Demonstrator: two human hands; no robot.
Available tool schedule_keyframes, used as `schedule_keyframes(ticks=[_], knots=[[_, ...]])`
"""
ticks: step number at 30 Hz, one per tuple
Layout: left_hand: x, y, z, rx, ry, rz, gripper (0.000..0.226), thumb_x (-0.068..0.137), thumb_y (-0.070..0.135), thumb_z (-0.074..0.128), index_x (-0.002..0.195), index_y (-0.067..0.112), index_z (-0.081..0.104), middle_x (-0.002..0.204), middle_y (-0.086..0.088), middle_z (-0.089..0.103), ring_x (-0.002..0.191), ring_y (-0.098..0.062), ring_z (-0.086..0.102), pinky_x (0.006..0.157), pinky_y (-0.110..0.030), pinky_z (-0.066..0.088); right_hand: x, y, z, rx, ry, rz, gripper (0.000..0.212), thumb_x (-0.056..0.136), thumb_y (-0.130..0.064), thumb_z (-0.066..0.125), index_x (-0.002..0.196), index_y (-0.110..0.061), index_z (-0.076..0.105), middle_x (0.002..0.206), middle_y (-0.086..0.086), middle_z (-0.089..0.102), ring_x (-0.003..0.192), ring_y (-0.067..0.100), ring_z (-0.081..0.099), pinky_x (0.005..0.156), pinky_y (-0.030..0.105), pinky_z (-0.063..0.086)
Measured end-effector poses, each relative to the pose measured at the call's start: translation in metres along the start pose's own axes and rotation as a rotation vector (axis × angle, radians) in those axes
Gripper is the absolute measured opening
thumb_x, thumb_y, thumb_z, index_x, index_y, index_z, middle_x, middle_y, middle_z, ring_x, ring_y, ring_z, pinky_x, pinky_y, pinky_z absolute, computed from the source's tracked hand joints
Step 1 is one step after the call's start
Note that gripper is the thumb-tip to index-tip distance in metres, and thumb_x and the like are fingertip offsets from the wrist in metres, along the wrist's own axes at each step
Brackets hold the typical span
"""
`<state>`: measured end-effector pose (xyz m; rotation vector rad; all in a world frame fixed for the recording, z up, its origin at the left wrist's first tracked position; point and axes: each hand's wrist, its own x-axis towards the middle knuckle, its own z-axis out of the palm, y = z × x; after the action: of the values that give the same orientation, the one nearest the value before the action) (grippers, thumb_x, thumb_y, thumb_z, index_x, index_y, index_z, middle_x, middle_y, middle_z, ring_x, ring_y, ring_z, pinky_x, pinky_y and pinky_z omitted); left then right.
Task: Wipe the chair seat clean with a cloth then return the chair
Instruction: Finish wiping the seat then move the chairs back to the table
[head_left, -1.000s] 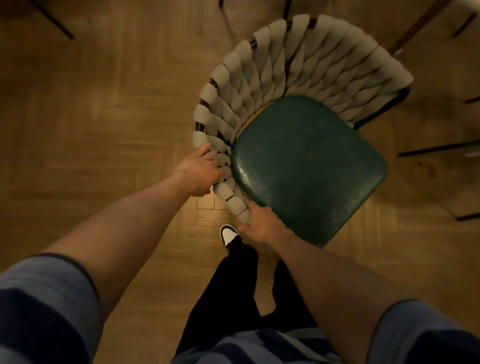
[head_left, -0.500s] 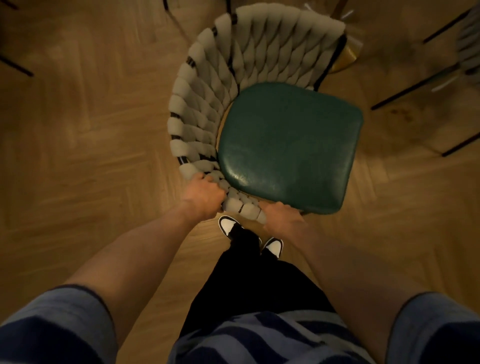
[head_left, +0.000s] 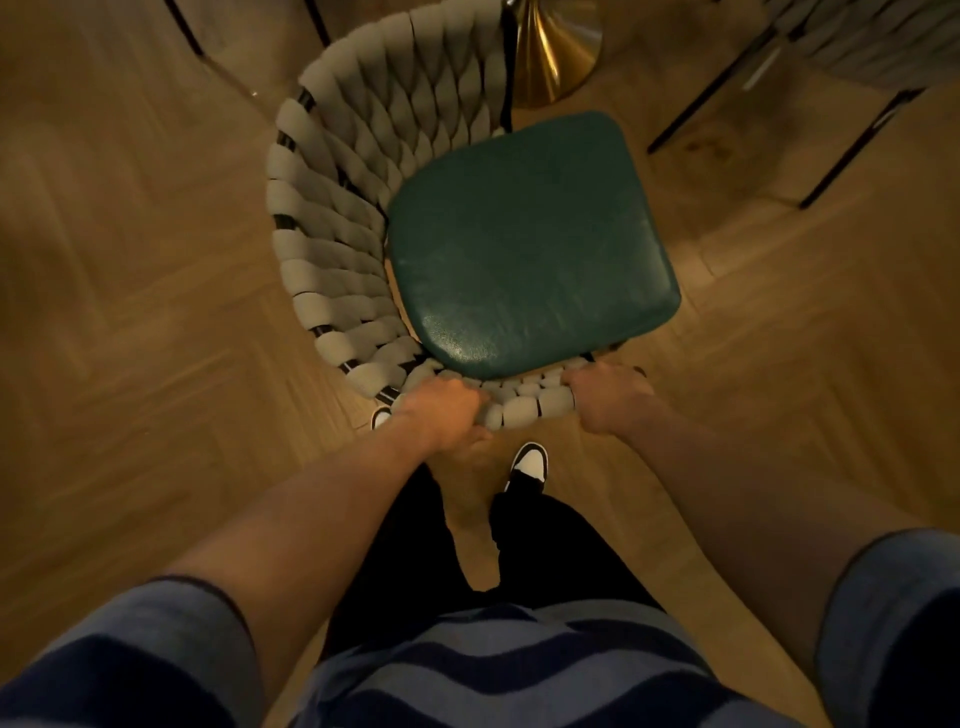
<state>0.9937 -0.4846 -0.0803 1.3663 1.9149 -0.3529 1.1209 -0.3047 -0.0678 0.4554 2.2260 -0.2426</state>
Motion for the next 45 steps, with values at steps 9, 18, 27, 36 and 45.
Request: schedule_keyframes(ticks=[9, 18, 27, 36, 45], knots=[[-0.010, -0.166, -0.029, 0.366, -0.229, 0.111, 0.083, 0.077, 0.082, 0.043, 0.144, 0.034, 0.038, 0.140, 0.002, 0.051, 0.126, -0.021, 0.047, 0.109, -0.041, 0.029, 0.031, -0.107, -0.012, 0.123, -0.191, -0.046, 0.054, 0.087, -0.040, 0.065, 0.136, -0.023, 0.048, 0.135, 0.008, 0.056, 0.124, 0.030, 0.054, 0.099, 0.043, 0.044], [0.032, -0.286, -0.110, 0.752, -0.204, 0.210, 0.073, 0.081, 0.059, 0.062, 0.145, 0.038, 0.034, 0.148, 0.008, 0.040, 0.141, -0.021, 0.029, 0.116, -0.051, 0.009, 0.079, -0.228, -0.028, 0.541, -0.213, 0.095, 0.072, 0.087, -0.046, 0.070, 0.145, -0.021, 0.035, 0.137, 0.008, 0.051, 0.125, 0.034, 0.052, 0.106, 0.058, 0.040], [0.050, -0.318, -0.133, 0.855, -0.010, 0.246, 0.038, 0.090, 0.034, 0.056, 0.126, 0.046, 0.053, 0.127, 0.010, 0.057, 0.128, -0.016, 0.046, 0.119, -0.047, 0.015, 0.094, -0.240, -0.021, 0.582, -0.119, 0.119, 0.057, 0.092, -0.036, 0.068, 0.140, -0.034, 0.039, 0.123, 0.001, 0.059, 0.105, 0.028, 0.061, 0.092, 0.053, 0.051], [0.011, -0.266, -0.079, 0.701, 0.019, 0.150, 0.029, 0.086, 0.039, 0.057, 0.115, 0.043, 0.060, 0.107, 0.010, 0.062, 0.111, -0.017, 0.053, 0.107, -0.044, 0.027, 0.039, -0.176, -0.002, 0.353, -0.196, 0.039, 0.054, 0.096, -0.027, 0.060, 0.145, -0.033, 0.039, 0.135, 0.006, 0.056, 0.123, 0.030, 0.055, 0.095, 0.048, 0.047], [-0.035, -0.154, -0.007, 0.422, 0.021, -0.022, 0.017, 0.083, 0.040, 0.054, 0.098, 0.036, 0.061, 0.088, 0.008, 0.061, 0.088, -0.018, 0.057, 0.081, -0.043, 0.028, 0.002, -0.076, 0.037, -0.032, -0.130, 0.063, 0.048, 0.099, -0.025, 0.057, 0.144, -0.035, 0.042, 0.142, 0.000, 0.057, 0.127, 0.028, 0.057, 0.104, 0.047, 0.043]])
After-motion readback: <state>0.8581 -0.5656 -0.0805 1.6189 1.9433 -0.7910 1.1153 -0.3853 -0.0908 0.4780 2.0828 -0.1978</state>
